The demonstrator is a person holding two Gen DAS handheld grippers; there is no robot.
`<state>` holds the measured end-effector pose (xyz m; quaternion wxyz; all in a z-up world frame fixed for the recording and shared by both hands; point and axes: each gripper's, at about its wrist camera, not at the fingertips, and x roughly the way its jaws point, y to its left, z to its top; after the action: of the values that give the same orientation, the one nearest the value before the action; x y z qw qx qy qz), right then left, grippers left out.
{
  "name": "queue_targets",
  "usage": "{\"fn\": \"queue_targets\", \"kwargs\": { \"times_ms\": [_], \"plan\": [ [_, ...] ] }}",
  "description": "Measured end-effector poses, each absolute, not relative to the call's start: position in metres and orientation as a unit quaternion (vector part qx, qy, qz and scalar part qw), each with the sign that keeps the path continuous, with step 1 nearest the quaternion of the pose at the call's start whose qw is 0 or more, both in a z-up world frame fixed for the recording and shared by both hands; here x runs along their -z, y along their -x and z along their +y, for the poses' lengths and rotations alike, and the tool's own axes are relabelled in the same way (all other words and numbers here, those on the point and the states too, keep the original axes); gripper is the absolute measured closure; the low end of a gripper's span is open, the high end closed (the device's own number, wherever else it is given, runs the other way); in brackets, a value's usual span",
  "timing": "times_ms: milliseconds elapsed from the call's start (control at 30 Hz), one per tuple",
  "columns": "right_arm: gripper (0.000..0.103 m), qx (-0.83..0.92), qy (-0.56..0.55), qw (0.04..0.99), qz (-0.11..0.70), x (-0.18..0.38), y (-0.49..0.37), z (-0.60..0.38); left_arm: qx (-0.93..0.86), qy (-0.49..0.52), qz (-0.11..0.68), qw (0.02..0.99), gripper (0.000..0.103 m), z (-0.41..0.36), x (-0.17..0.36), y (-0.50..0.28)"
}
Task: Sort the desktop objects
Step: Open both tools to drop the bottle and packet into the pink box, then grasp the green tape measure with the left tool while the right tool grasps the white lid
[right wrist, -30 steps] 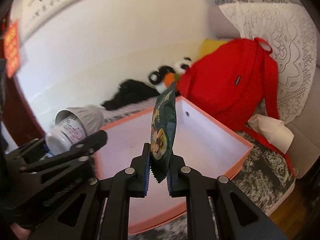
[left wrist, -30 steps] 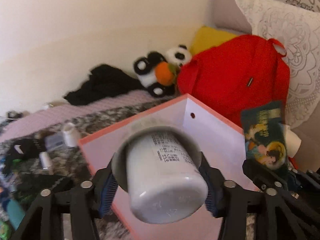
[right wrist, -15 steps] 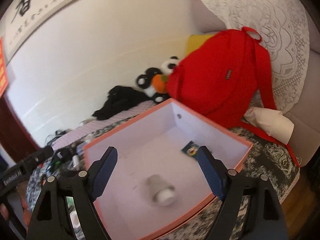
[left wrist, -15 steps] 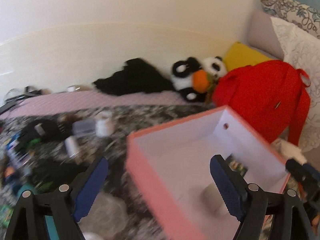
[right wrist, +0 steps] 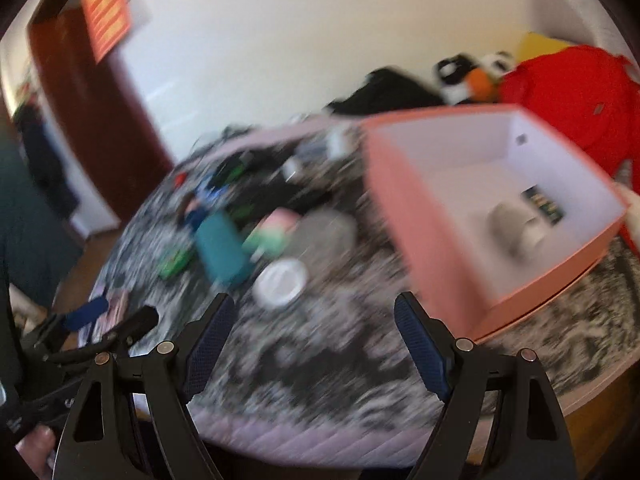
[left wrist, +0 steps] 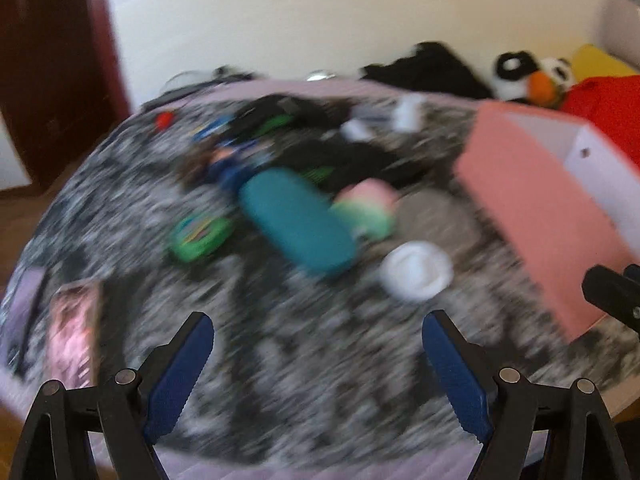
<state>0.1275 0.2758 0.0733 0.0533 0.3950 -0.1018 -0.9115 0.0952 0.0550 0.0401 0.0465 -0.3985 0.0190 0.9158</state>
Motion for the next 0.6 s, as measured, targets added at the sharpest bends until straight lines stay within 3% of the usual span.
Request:
{"fn": "queue_targets", "kwargs": {
  "times_ms": [233, 600],
  "plan": [
    [0.018, 0.896, -0.427, 0.106, -0.056, -0.043, -0.123, 0.202, -0.912, 0.409, -0.003, 0.028, 0.014, -0.007, -0.013, -0.095],
    [0.018, 0.885, -0.456, 0.079, -0.051, -0.018, -0.065, 0.199, -0.901, 0.420, 0.019, 0.112, 0.014, -0.025, 0.009, 0.017]
  ]
}}
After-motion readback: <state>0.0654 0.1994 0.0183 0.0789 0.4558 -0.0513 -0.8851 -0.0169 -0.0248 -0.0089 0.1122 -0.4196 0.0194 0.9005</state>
